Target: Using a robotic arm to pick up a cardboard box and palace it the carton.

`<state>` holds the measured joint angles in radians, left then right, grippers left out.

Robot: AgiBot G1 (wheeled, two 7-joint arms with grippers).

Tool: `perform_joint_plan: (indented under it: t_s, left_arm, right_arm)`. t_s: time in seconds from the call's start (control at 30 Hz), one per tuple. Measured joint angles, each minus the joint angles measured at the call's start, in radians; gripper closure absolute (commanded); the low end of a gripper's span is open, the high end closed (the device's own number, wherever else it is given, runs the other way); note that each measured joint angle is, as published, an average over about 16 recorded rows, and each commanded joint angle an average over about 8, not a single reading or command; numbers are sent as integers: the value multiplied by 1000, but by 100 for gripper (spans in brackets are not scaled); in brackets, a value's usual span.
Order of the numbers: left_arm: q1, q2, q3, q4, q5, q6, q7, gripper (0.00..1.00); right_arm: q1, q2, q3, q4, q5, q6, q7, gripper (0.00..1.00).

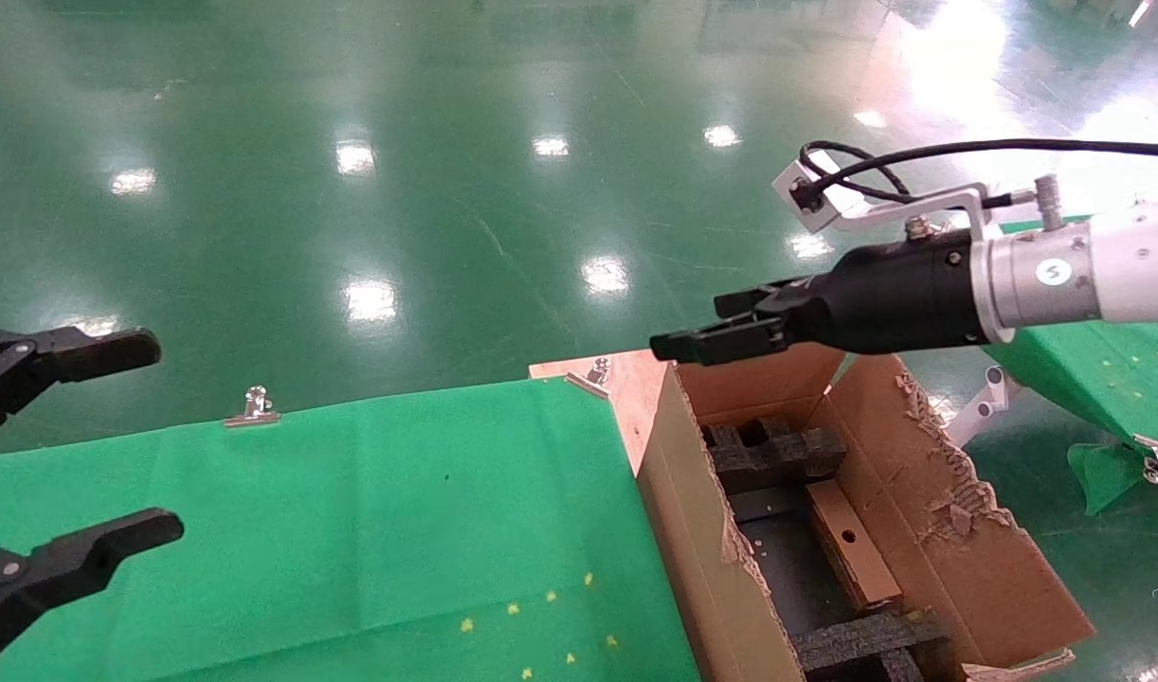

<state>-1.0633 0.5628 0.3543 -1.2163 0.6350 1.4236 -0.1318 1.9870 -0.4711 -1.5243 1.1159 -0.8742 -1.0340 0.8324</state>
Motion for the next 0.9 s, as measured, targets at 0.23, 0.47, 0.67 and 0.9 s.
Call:
perform_joint_plan:
  t_s: [0.23,0.47,0.67,0.9]
  left_arm:
    - [0,0,0,0,0,0,0,0]
    - [0,0,0,0,0,0,0,0]
    - [0,0,0,0,0,0,0,0]
    - [0,0,0,0,0,0,0,0]
  right_arm:
    - [-86,-14,116,15,11,-41,-60,0]
    - [-197,-31,268,35,28,-98,-138,0]
    - [-293,-45,398,53,44,-146,-206,0]
    - [-404,-62,551,74,62,-203,-285,0]
